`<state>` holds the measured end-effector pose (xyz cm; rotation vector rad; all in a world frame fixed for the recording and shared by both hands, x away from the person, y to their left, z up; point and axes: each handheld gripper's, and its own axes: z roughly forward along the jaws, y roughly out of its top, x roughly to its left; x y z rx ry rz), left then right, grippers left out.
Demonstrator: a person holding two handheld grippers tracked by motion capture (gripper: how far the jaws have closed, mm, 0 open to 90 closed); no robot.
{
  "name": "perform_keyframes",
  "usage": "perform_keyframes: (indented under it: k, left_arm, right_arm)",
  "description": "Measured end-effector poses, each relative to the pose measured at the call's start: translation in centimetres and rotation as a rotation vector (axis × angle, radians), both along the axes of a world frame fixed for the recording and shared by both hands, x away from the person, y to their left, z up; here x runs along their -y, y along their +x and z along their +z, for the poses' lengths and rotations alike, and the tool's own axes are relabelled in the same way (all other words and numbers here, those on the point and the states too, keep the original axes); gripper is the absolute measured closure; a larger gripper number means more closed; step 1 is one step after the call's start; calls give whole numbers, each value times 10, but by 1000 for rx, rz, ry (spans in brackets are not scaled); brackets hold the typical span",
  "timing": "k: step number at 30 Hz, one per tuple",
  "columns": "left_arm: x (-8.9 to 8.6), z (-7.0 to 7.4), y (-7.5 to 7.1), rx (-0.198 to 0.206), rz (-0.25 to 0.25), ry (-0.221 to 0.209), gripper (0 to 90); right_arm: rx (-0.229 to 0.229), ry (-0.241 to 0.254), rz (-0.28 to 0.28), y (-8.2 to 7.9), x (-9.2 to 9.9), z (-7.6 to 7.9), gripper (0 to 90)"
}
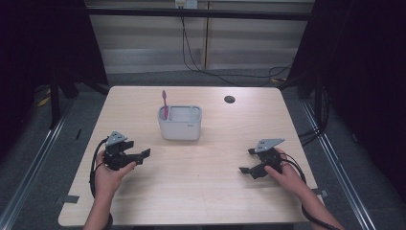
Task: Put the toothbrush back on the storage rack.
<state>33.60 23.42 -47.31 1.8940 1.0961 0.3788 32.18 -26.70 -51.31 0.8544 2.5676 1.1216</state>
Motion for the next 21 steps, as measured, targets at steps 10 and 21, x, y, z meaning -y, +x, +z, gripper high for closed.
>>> perform_keyframes:
  k: [10,21]
  left_arm:
    - [-4,-9,-3,-27,-22,35,196]
    - [-6,-17,-6,-42,-30,70,197]
  right_arm:
    - [0,1,0,0,0,0,125]
    - [0,-1,-1,0,0,0,124]
